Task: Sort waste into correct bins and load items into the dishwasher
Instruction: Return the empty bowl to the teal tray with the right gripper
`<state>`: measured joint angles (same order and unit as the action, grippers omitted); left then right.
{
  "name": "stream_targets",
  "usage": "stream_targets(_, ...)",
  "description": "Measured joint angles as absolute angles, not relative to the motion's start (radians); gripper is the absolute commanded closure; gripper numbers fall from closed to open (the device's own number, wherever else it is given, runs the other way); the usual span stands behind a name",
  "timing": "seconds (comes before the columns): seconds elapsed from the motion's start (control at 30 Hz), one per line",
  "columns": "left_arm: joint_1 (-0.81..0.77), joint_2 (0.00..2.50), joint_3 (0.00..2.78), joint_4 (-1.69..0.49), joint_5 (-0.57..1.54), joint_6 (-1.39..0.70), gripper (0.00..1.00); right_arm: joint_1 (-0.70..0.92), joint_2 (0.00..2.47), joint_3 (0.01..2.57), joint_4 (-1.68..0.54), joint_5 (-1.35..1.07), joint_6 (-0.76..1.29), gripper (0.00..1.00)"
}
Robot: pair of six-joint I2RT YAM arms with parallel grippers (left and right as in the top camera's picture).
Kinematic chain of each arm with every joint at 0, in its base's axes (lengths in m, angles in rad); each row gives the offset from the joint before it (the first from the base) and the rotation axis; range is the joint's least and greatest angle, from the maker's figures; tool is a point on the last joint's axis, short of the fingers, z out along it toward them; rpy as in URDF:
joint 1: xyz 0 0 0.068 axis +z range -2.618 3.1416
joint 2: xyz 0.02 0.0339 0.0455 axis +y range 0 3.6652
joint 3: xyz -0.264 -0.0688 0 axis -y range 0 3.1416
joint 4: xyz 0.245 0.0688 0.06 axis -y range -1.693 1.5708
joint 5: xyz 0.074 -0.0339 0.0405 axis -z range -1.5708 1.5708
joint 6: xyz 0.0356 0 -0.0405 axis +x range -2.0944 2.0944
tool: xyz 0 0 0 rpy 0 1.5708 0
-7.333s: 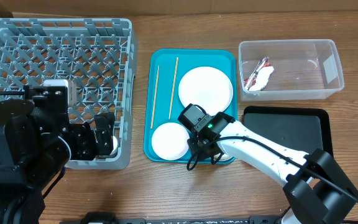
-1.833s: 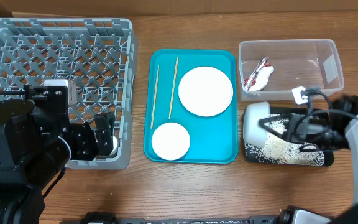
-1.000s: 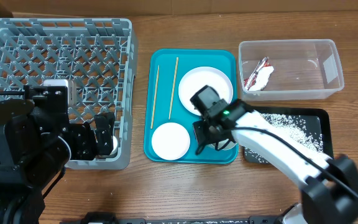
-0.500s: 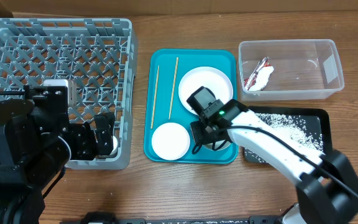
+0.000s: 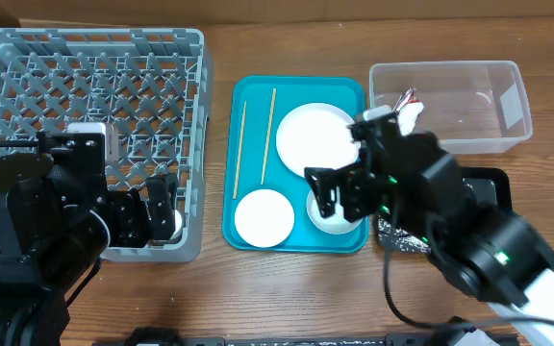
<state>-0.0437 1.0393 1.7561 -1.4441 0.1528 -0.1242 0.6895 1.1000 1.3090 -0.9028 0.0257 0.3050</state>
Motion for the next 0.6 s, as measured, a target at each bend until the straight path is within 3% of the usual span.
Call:
stream_targets(0.37, -0.044, 1.039, 1.756, -1.444, 0.153, -0.125, 0.00, 0.690, 1.018, 1.309, -0.985, -0.102, 0.294, 0.00)
stream_targets(0.6, -0.044, 1.039, 1.756, -1.444, 0.153, -0.125, 0.00, 0.690, 1.019, 1.309, -1.065, -0.064, 0.276, 0.00)
